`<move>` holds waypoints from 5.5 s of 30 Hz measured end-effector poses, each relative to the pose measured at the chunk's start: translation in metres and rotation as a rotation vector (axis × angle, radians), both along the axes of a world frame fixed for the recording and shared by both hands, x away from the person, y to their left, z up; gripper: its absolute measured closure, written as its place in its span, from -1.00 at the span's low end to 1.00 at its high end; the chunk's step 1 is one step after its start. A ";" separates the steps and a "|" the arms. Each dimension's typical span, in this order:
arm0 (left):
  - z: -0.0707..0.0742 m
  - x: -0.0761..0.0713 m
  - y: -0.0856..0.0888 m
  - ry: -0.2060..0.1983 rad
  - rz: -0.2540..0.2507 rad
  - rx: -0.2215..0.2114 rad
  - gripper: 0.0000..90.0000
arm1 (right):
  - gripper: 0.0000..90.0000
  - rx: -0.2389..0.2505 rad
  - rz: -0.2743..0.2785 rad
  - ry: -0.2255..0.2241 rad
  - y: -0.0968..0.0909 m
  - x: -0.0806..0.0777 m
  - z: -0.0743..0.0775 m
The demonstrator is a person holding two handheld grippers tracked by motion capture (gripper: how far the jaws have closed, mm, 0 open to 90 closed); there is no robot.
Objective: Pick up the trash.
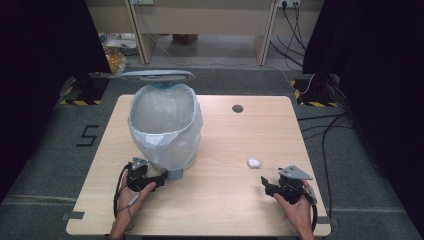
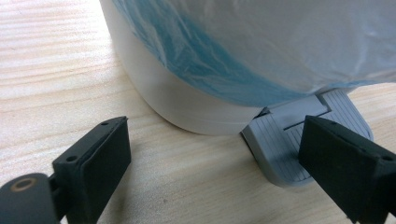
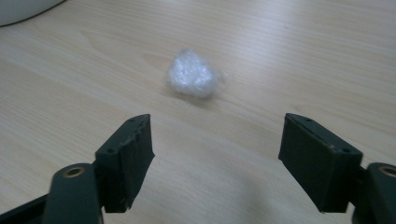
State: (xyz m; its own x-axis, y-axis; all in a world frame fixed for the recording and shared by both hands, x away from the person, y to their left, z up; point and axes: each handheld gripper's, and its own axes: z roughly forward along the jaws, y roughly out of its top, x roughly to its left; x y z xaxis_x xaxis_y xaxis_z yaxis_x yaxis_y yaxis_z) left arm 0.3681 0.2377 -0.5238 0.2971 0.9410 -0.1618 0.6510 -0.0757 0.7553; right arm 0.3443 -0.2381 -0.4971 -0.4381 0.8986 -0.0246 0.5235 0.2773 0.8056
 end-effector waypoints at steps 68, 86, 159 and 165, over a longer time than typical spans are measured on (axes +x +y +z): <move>0.000 0.000 0.000 0.000 -0.002 -0.001 -0.81 | 0.23 0.047 0.137 -0.116 0.054 0.047 0.072; 0.000 0.000 0.000 -0.001 -0.001 -0.003 -0.81 | 0.23 0.053 0.163 -0.209 0.070 0.051 0.126; 0.000 0.000 0.000 -0.002 -0.002 -0.010 -0.81 | 0.23 0.109 0.452 -0.326 0.244 0.088 0.222; 0.000 0.001 0.000 -0.004 -0.002 -0.010 -0.81 | 0.23 0.108 0.458 -0.312 0.253 0.093 0.218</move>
